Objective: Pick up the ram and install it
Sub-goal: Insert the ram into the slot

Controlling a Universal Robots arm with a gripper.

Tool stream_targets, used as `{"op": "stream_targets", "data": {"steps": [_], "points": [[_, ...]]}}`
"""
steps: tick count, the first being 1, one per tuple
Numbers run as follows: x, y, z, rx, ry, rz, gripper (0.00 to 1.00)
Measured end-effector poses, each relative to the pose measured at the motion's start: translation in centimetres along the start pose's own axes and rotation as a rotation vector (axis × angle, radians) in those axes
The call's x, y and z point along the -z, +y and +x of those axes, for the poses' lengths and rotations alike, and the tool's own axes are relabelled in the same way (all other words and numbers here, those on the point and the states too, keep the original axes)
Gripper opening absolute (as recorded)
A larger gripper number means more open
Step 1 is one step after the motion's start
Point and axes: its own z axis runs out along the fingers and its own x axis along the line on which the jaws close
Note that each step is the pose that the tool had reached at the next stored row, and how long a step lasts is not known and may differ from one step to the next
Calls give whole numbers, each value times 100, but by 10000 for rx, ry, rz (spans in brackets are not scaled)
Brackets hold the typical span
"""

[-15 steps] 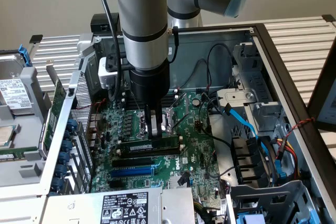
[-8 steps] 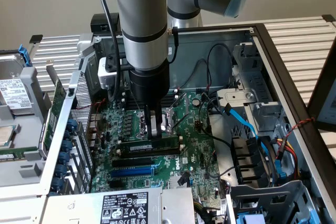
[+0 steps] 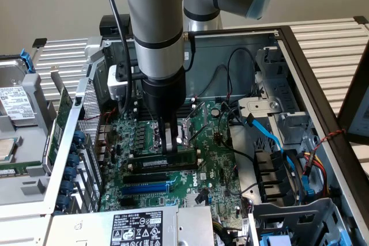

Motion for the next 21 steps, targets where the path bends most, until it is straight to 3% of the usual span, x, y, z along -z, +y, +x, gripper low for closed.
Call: {"op": "stream_targets", "data": {"steps": [4,5,7,11,18,21], "points": [[-13,18,0,-1,0,11,15],[-13,21,0,-2,0,11,22],[-12,27,1,-8,-15,11,22],[-8,34,0,-24,-99,9,22],[44,40,0,-33,-342,-30,22],[62,45,1,-35,-358,-88,22]]}}
